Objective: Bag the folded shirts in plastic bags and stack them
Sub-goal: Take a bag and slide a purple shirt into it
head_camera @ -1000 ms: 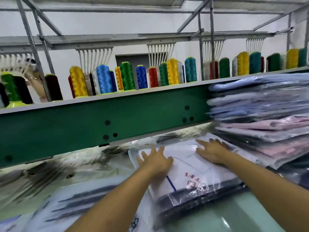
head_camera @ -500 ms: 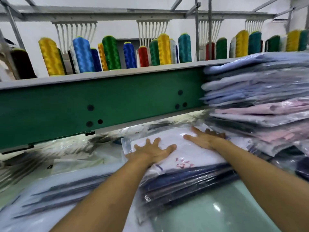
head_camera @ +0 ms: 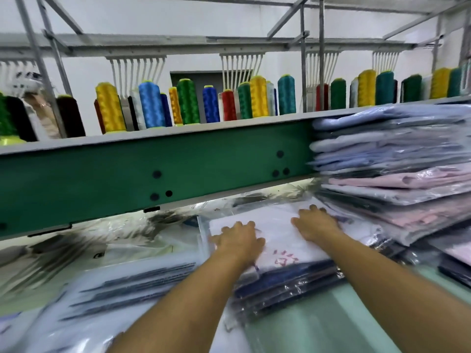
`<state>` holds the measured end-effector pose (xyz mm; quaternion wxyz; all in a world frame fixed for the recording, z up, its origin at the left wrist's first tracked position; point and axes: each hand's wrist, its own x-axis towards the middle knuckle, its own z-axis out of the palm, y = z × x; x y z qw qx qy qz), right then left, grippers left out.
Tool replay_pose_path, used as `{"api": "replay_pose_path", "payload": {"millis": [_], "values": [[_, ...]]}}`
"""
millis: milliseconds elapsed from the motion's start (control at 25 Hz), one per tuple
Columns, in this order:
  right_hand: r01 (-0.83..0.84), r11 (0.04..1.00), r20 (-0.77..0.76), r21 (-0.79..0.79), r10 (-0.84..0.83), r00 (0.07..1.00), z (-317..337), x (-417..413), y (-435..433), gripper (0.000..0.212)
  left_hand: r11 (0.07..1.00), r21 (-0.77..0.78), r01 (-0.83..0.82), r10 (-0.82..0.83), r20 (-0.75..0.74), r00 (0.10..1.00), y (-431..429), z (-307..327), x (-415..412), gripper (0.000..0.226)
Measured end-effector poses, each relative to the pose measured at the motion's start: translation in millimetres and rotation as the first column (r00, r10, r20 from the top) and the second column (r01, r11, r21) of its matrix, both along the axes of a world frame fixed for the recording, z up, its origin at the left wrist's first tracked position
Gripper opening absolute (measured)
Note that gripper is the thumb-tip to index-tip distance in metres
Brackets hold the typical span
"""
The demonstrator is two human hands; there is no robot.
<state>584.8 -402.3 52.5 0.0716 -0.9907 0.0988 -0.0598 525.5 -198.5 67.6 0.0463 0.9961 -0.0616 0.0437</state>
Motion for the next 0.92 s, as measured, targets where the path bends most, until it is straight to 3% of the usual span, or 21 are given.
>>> {"api": "replay_pose_path", "payload": {"millis": [120,280,400,520,680,920], "values": [[0.013,0.997,0.231,-0.072,0.004,0.973,10,-27,29,0.035,0.998,-0.061,0.004,0.003,0.116,0.993,15,15,-19,0.048],[-0.243,0.958,0.459,0.150,0.151,0.876,30,-76,91,0.009,0.992,-0.124,-0.040,0.073,0.278,0.958,39,36,-58,0.039],[-0.421,0.883,0.461,0.208,0.291,0.838,41,-115,137,0.019,0.985,-0.169,-0.038,0.094,0.338,0.936,56,42,-95,0.031],[-0.550,0.816,0.440,0.178,0.434,0.786,43,-157,172,0.021,0.992,-0.106,-0.062,0.092,0.312,0.946,81,42,-141,0.022],[-0.633,0.762,0.354,0.137,0.559,0.750,35,-209,203,0.018,0.989,-0.080,-0.125,0.139,0.215,0.967,115,32,-196,0.006],[-0.742,0.657,0.284,0.136,0.691,0.664,16,-264,227,0.027,0.981,-0.087,-0.175,0.175,-0.006,0.985,146,6,-245,0.016]]}}
